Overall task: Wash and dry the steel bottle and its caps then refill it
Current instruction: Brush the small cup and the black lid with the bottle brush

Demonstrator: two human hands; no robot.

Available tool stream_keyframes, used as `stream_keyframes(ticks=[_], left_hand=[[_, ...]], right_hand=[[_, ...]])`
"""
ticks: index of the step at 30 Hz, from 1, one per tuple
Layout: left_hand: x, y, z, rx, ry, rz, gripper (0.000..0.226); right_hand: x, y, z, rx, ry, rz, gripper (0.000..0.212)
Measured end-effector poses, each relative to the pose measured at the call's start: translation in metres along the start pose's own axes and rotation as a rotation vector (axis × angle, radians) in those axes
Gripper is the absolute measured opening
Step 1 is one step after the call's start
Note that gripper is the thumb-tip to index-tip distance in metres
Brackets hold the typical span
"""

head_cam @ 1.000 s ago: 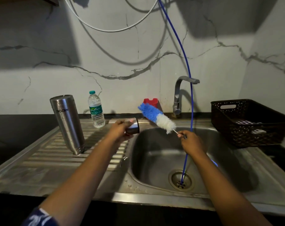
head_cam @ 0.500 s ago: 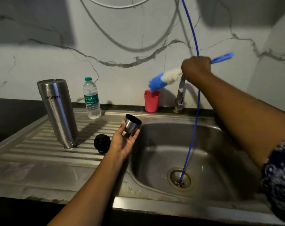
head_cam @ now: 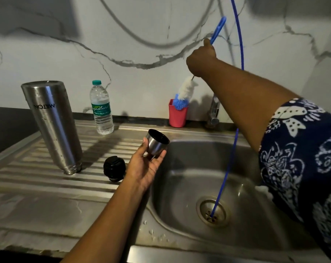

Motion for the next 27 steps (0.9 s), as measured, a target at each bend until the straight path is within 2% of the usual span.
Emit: stream_keyframes(ticks=[2, 4, 8, 12, 15, 18, 21, 23, 27], left_hand=[[0.001, -0.001, 0.0, -0.005, 0.003, 0.003, 0.032], [0.002, -0.002, 0.0, -0.014, 0.001, 0.009, 0.033], [0.003, -0.004, 0.001, -0.001, 0.009, 0.013, 0.065], [0.008, -0.007, 0.0, -0.01, 0.003, 0.02, 0.049], [0.011, -0.01, 0.002, -0.022, 0.004, 0.028, 0.051], [0.015, -0.012, 0.005, -0.055, 0.004, 0.019, 0.035], [0.016, -0.011, 0.007, -0.092, 0.006, 0.012, 0.031], [0.016, -0.012, 0.008, -0.11, 0.005, 0.02, 0.031], [0.019, -0.016, 0.008, -0.116, 0.006, 0.061, 0.036]], right_hand=[[0.002, 0.005, -0.013, 0.001, -0.013, 0.008, 0.028], [0.003, 0.014, -0.029, -0.003, -0.038, -0.028, 0.027], [0.014, 0.031, -0.066, 0.013, -0.11, -0.113, 0.025], [0.038, 0.031, -0.104, -0.052, -0.194, -0.137, 0.023], [0.069, 0.02, -0.13, -0.208, -0.239, -0.119, 0.026], [0.115, 0.004, -0.148, -0.508, -0.268, -0.124, 0.023], [0.165, -0.012, -0.145, -0.796, -0.259, -0.127, 0.022], [0.193, -0.021, -0.138, -0.877, -0.237, -0.158, 0.021], [0.232, -0.033, -0.118, -0.869, -0.151, -0.227, 0.023]])
Point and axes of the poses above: each hand's wrist, its own x-axis away from the middle knuckle, its own y-axis out of the back of the hand, z = x × y, the point moved 8 cm from there along -x, towards the middle knuckle, and after that the axes turned 5 degrees about -z, right-handed, at the moved point
